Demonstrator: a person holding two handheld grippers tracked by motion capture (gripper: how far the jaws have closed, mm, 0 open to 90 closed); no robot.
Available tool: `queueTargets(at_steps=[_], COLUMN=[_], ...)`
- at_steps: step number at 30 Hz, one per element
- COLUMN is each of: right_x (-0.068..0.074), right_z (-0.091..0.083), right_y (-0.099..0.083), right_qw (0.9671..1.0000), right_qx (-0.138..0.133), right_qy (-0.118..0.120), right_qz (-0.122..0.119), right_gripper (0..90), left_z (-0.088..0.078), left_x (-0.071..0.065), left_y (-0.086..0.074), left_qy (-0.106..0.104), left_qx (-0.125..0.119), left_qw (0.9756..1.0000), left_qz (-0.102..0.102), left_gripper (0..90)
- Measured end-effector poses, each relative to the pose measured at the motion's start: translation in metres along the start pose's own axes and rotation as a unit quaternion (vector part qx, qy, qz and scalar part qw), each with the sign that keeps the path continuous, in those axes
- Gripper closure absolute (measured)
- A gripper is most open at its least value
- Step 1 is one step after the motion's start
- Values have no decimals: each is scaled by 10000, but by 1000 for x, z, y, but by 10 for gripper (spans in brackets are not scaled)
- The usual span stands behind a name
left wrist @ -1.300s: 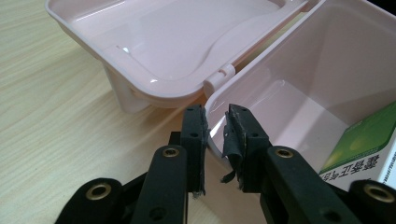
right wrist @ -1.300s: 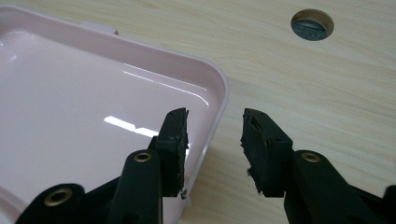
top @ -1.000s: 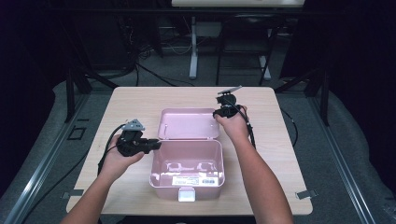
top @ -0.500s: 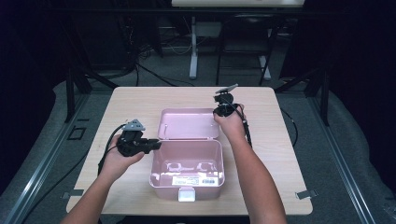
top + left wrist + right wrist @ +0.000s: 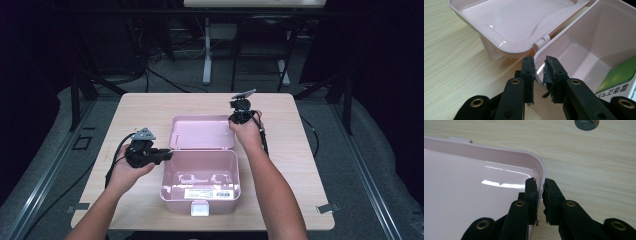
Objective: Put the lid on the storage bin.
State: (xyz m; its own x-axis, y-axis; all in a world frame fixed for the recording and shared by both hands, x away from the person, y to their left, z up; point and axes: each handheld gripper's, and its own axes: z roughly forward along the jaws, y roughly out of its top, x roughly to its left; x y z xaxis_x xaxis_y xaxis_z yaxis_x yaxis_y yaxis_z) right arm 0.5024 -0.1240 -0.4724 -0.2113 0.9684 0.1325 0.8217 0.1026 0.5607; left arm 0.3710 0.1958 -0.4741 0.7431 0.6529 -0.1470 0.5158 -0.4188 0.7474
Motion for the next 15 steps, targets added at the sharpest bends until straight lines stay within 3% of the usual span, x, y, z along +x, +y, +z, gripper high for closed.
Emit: queueTargets(at_steps=[11, 15], right_x=[0, 1], right_z=[-9, -12], right_y=[2, 4], right_qw=[9998, 9998], right_qx=[-126, -171], right_qy=[93, 60], right_qz=[151, 105], right_gripper=[831, 835], left_z=[0, 0], left_x=[0, 0], left_y=[0, 0], left_qy=[10, 4], left_qx=[0, -5], left_qw=[10000, 10000], left_qz=[-4, -3], left_gripper=[770, 770])
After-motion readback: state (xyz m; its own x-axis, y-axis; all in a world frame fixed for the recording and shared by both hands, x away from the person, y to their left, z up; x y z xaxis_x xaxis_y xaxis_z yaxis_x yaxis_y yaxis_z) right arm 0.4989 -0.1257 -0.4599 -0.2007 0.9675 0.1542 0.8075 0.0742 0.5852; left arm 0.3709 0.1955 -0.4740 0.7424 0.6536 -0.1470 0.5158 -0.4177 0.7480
